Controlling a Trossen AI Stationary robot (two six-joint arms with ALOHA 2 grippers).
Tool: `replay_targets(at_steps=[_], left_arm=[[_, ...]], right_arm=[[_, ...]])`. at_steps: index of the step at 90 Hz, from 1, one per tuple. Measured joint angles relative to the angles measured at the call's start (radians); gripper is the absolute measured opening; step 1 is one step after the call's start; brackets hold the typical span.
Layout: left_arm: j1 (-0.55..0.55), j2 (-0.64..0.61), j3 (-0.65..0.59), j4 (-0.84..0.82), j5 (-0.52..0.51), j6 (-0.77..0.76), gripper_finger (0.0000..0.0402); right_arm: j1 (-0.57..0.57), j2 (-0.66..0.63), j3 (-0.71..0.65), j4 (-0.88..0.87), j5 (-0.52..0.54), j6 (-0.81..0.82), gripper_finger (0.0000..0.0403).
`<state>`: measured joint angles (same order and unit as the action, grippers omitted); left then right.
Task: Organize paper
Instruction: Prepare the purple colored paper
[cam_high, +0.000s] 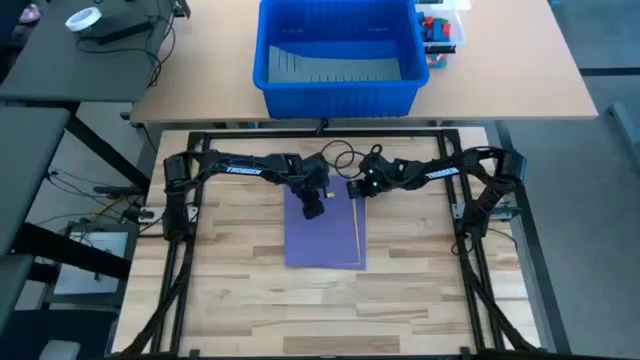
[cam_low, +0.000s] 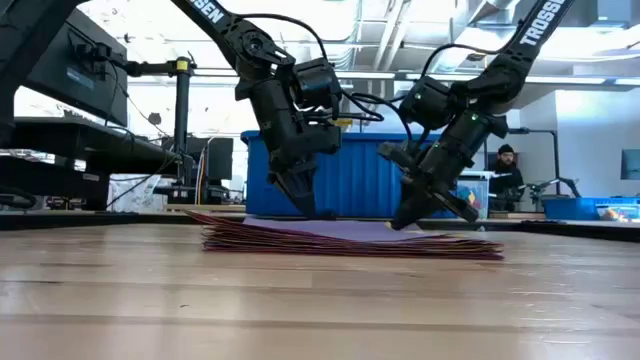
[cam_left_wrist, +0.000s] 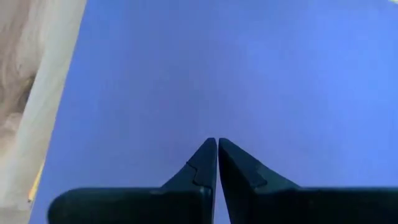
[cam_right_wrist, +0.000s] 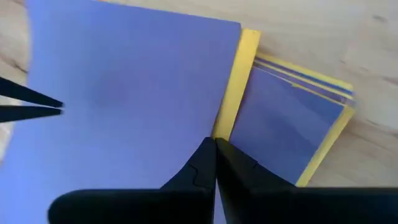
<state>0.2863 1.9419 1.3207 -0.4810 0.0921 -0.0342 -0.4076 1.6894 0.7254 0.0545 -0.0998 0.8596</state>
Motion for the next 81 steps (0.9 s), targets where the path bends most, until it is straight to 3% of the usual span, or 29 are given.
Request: replay_targets(at_steps=[17, 31, 81], left_arm=[[-0.018, 0.0, -0.064, 0.092, -0.001, -0.016, 0.0], [-0.017, 0.0, -0.067, 0.063, -0.003, 0.013, 0.0], [0.006, -0.011, -0.066, -0.441, -0.183, 0.31, 0.0]], right_arm=[[0.001, 0.0, 0.0, -0.018, 0.005, -0.031, 0.0], [0.0, -0.003, 0.003, -0.073, 0.022, -0.054, 0.0], [-0.023, -0.03, 0.003, -0.198, 0.027, -0.165, 0.0]])
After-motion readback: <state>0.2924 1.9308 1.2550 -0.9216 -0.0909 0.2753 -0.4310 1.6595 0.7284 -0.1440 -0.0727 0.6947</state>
